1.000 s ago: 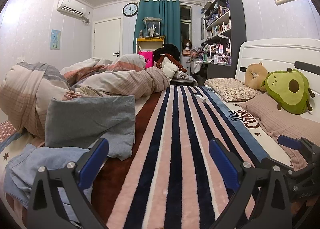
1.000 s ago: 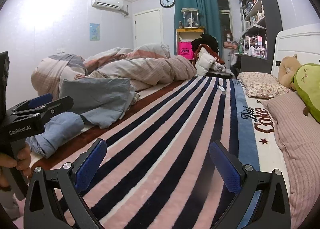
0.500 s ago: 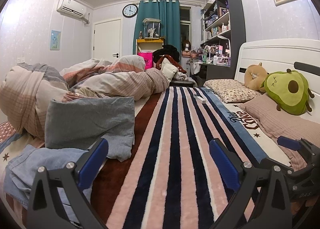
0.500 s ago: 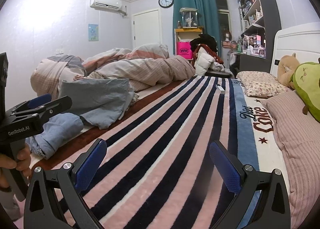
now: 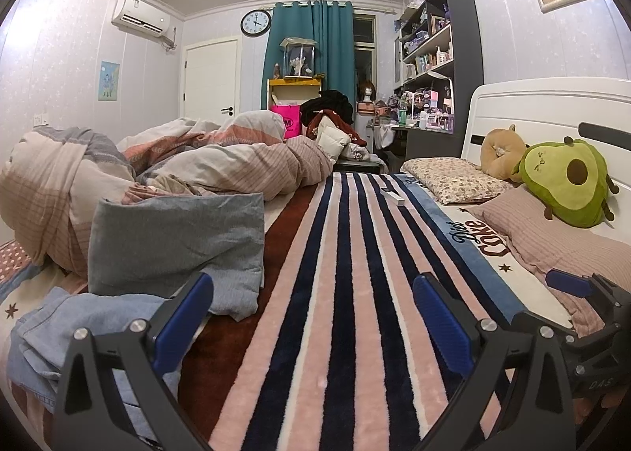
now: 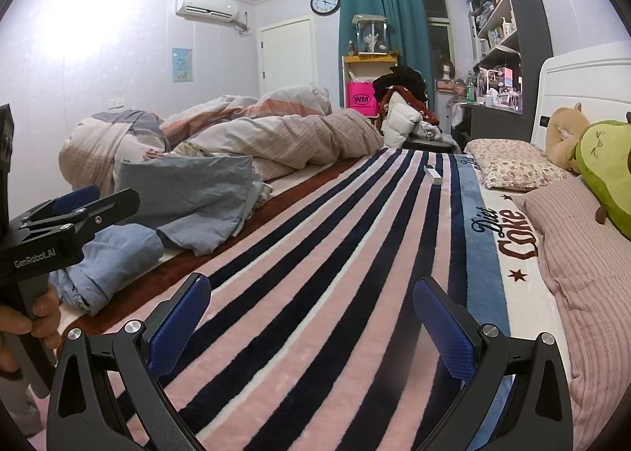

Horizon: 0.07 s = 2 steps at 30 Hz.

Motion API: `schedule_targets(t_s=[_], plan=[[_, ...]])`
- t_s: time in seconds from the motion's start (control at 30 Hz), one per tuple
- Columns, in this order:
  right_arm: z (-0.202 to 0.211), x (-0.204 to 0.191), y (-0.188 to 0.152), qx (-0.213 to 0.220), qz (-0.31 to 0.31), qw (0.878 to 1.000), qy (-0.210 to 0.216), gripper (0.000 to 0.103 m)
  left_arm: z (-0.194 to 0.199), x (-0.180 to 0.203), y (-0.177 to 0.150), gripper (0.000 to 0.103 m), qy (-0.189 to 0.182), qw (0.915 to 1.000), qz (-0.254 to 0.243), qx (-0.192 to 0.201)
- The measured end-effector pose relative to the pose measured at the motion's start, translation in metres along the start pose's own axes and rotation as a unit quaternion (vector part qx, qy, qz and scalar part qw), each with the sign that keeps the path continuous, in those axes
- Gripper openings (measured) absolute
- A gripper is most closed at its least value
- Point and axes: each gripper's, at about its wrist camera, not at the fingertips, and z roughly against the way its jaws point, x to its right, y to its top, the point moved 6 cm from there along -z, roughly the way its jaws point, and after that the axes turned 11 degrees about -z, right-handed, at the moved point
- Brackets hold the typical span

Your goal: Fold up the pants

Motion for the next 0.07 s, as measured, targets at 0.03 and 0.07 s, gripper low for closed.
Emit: schedule_targets(t_s=[0.03,0.07], plan=[[0.0002,0.0009,0.0000,0.001,0.000,1.000,-0.001,0.102,0.0006,0.0012,0.0020,0.100,0.000,1.0000,-0.001,0.001],[0.0006,0.0022,0.0001,0.001,-0.001,1.000,-0.002,0.102,0.0012,0.0023,0.0050,0.100,0.002,1.0000,-0.002,0.002]])
